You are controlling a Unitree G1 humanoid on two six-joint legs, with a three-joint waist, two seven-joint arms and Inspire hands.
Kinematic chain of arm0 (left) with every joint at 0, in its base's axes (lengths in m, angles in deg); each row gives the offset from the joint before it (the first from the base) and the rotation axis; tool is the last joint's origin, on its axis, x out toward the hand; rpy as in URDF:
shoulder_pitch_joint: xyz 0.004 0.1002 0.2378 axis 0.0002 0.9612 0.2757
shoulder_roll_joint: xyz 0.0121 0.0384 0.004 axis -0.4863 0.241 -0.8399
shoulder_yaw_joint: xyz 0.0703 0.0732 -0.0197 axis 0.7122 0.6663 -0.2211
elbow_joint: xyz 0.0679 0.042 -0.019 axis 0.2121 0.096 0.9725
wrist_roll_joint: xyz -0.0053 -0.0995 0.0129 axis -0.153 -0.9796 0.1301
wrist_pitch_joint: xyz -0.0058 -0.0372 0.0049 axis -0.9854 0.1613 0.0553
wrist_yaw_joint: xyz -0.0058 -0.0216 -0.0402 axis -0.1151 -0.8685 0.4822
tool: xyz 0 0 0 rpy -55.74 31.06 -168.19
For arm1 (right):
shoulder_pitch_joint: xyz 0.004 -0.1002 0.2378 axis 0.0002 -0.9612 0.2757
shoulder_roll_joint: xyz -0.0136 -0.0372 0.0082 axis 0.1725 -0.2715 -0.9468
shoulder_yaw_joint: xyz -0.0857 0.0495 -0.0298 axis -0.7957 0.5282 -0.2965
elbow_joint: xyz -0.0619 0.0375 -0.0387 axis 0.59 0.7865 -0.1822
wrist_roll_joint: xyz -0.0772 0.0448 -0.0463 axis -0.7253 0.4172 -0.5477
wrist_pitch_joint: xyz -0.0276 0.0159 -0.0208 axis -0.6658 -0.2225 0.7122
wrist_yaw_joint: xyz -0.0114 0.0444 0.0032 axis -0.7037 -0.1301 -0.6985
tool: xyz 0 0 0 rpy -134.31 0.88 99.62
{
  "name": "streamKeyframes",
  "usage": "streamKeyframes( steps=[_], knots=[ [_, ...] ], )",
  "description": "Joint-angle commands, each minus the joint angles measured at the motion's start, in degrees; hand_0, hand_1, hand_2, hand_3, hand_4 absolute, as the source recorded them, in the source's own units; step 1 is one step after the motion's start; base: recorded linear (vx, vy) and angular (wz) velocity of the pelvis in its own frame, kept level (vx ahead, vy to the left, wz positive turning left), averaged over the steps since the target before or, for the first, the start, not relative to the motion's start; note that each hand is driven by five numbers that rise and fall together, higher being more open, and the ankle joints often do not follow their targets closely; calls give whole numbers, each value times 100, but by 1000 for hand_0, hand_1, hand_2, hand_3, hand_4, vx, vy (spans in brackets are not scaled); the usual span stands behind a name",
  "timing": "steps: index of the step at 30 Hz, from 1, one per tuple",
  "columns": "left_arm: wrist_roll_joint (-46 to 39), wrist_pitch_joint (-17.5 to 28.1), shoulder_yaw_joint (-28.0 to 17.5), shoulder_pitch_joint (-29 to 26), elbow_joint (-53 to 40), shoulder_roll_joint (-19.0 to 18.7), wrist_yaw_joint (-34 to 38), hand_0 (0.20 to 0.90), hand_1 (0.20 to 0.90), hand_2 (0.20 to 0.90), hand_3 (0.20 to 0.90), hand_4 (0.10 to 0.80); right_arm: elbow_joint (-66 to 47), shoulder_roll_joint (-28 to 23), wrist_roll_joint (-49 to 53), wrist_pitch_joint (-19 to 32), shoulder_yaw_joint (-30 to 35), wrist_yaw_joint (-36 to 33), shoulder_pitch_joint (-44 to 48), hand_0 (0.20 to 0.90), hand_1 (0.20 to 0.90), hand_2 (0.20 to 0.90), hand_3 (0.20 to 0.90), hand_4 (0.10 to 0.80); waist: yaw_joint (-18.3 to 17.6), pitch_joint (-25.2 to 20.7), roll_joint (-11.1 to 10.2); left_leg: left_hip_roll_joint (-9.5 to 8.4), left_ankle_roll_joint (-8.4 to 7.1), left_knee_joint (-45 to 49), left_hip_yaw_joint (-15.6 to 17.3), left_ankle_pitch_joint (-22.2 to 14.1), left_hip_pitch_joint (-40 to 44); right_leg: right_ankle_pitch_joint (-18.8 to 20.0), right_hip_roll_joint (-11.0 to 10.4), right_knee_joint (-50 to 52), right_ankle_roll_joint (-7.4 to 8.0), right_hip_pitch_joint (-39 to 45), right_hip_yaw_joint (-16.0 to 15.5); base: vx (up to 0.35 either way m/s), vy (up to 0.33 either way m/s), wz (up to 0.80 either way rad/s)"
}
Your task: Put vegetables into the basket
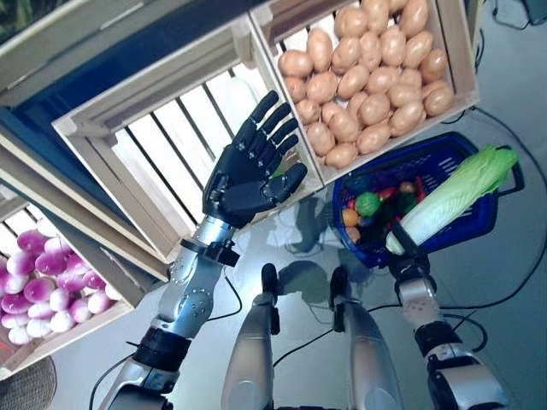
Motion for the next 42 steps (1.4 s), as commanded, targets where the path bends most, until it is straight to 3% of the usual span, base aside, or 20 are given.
streamKeyframes(
  steps=[1,12,18,28,29,30,31,32,42],
  knots=[
    [-20,614,-59,-464,-984,-31,-266,900,900,900,900,800,-443,-441,-66,168,112,106,285,300,300,300,300,400,11,32,76,-242,-56,757,-286,-346,-694,17,88,150,-108,-50,-60,-73,-19,8],
    [-244,355,42,-937,-1095,-112,-462,900,900,900,900,800,-92,-778,-75,19,195,-576,1054,300,300,300,300,400,159,32,175,-437,181,1568,-357,-525,-1955,-112,-61,1318,-119,-1517,40,-48,-49,3],
    [-266,153,141,-1227,-1094,-177,-408,900,900,900,900,800,94,-869,-333,-142,71,-781,1552,300,300,300,300,400,222,32,229,-487,178,1717,-415,-476,-2387,-58,-87,1534,-109,-1935,25,-6,-55,1],
    [-222,232,204,-1329,-1056,-212,-518,900,900,900,900,800,-42,-860,-507,-64,16,-1041,1914,300,300,300,300,400,274,32,235,-519,142,1738,-470,-375,-2792,50,-77,1569,-100,-2336,-1,3,-25,5],
    [-261,245,196,-1337,-1034,-212,-552,900,900,900,900,800,-8,-880,-443,-47,24,-1102,1978,498,498,498,498,532,292,32,246,-534,131,1744,-479,-362,-2830,57,-75,1602,-88,-2379,-5,0,0,0],
    [-259,246,193,-1339,-1030,-211,-559,900,900,900,900,800,-4,-884,-444,-49,28,-1107,1985,535,535,535,535,557,292,32,246,-537,131,1745,-481,-360,-2838,57,-76,1608,-87,-2389,-5,0,0,0],
    [-262,255,192,-1348,-1017,-212,-580,900,900,900,900,800,15,-903,-449,-53,44,-1137,2005,782,782,782,782,722,297,32,246,-544,129,1741,-484,-355,-2861,62,-79,1611,-85,-2408,-4,0,0,0],
    [-287,260,200,-1368,-1010,-221,-579,900,900,900,900,800,38,-914,-412,-24,42,-1168,2029,900,900,900,900,800,301,32,250,-552,123,1741,-481,-351,-2880,70,-82,1602,-82,-2420,-5,0,0,0],
    [-276,358,280,-1451,-979,-210,-620,900,900,900,900,800,144,-947,-495,-90,39,-1541,2152,900,900,900,900,800,325,32,272,-604,95,1720,-489,-367,-3000,85,-95,1629,-42,-2577,-3,10,8,1]
  ],
)
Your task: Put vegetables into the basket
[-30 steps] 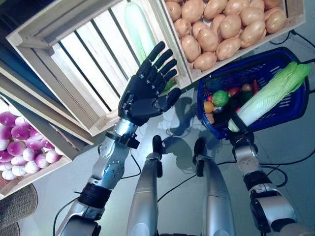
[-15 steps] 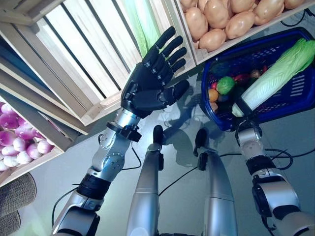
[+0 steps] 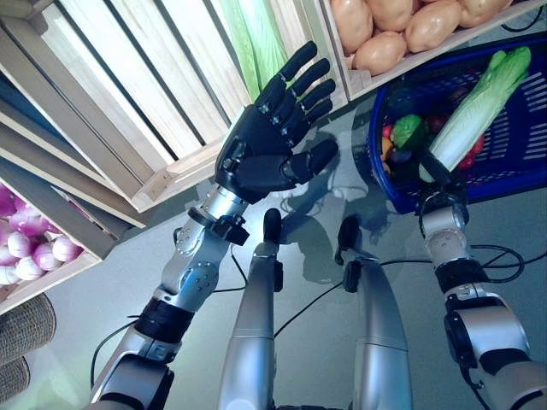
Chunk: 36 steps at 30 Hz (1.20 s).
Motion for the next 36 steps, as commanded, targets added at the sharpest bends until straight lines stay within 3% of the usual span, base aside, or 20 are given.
streamKeyframes(
  steps=[1,14,20,25,30,36],
  knots=[
    [-87,516,-49,-440,-943,62,-360,900,900,900,900,800,105,-23,-166,25,38,-118,228,900,900,900,900,800,218,4,259,-274,190,163,215,-227,-112,202,55,130,108,161,26,33,30,1],
    [21,553,12,-478,-993,84,-293,900,900,900,900,800,254,-55,-141,17,71,-620,405,900,900,900,900,800,264,4,304,-306,187,275,229,-296,-192,180,16,265,113,53,0,4,4,5],
    [512,924,-43,-373,-1048,-14,-102,900,900,900,900,800,79,56,-817,371,55,-740,170,900,900,900,900,800,242,4,280,-267,185,155,249,-317,141,194,58,56,106,387,-21,0,0,0],
    [838,1213,-169,-274,-1174,-140,29,900,900,900,900,800,-258,326,-1010,441,-135,-381,-363,900,900,900,900,800,182,4,218,-165,146,-118,325,-285,708,201,93,-414,88,991,-48,13,21,-3],
    [1738,1356,-471,-199,-1357,-478,539,900,900,900,900,800,-646,822,-636,781,-268,140,-1244,900,900,900,900,800,111,4,124,-70,100,-468,472,-258,1509,156,98,-810,87,1818,-119,40,30,-6],
    [2870,1342,-800,-118,-1494,-825,1161,900,900,900,900,800,-1135,1076,-1112,877,-461,90,-1951,900,900,900,900,800,55,4,74,-60,68,-783,596,-201,2101,113,110,-1054,103,2436,-184,30,28,-7]
  ],
)
